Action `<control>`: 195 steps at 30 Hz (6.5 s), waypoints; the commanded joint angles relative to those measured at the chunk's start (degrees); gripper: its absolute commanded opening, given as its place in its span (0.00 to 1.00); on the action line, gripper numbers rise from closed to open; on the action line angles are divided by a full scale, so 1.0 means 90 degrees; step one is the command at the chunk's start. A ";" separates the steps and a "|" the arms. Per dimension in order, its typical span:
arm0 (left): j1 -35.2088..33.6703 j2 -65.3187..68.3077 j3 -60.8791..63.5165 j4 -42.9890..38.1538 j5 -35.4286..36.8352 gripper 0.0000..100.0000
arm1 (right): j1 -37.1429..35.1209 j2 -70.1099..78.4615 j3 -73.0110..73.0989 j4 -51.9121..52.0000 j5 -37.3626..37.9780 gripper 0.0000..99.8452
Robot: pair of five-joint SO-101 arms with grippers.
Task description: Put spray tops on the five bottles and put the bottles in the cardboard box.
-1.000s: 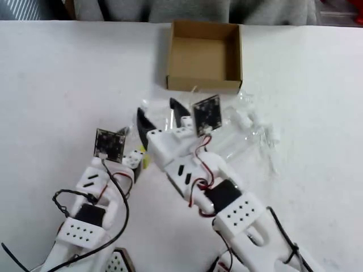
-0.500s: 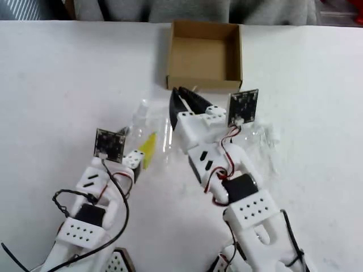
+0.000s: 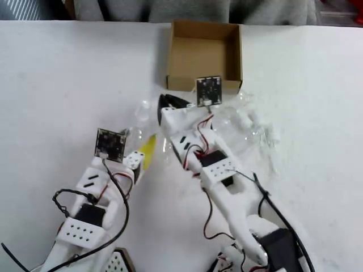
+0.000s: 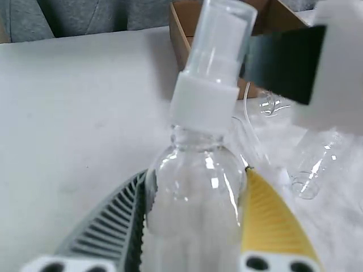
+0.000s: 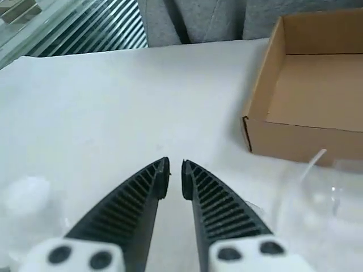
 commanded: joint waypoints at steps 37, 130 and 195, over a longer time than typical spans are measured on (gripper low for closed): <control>-0.0190 -0.0181 -0.0010 -0.0264 -0.0010 0.05 | 0.1900 -0.1324 -0.0225 0.2271 0.0635 0.02; -0.0503 -0.0142 -0.0225 -0.1592 0.0459 0.05 | 0.3267 0.9949 -1.6352 1.2195 0.3565 0.02; -0.0523 -0.0132 -0.0088 -0.1631 0.0147 0.05 | 0.2750 0.4039 -0.6476 0.8874 0.4269 0.02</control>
